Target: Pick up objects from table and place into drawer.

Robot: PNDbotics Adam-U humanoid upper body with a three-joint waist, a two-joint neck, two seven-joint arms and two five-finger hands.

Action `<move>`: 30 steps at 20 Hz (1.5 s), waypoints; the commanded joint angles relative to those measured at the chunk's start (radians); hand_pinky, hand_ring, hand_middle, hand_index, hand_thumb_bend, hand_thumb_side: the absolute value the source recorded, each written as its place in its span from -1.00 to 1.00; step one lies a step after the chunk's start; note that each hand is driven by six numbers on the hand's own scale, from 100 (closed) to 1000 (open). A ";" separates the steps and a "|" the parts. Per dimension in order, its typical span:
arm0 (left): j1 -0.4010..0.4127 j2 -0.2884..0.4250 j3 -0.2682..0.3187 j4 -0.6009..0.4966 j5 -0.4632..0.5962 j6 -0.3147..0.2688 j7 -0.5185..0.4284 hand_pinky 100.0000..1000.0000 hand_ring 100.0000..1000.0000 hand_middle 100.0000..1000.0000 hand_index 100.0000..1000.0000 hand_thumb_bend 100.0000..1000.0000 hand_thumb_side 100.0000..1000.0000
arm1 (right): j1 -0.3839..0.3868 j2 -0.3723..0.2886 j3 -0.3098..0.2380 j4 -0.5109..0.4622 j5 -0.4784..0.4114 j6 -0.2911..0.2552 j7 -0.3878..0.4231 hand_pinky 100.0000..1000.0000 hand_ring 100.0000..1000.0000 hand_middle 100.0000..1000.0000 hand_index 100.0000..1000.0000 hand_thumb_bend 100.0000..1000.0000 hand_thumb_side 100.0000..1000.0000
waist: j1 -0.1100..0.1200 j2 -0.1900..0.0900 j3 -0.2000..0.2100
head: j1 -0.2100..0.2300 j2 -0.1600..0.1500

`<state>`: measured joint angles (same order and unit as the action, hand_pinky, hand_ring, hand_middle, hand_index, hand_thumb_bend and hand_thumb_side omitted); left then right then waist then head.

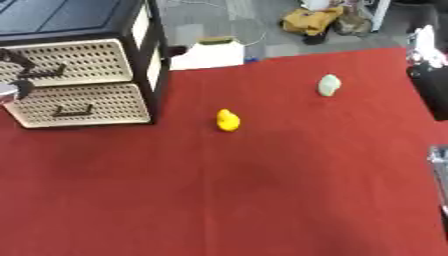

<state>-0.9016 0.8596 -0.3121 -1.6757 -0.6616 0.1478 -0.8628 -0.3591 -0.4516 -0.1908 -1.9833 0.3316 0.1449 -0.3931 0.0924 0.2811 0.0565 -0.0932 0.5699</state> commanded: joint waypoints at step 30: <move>-0.054 -0.011 0.011 0.102 -0.097 -0.024 0.078 -1.00 -1.00 -1.00 0.85 0.43 1.00 | -0.007 -0.010 -0.013 -0.017 -0.010 -0.006 -0.003 0.06 0.06 -0.16 0.43 -0.63 0.28 | 0.001 0.010 -0.018 | 0.012 -0.024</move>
<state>-0.9348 0.8298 -0.3214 -1.5731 -0.7496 0.1226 -0.7908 -0.3525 -0.4487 -0.1970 -1.9833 0.3268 0.1414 -0.3967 0.0959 0.3085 0.0382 -0.0845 0.5591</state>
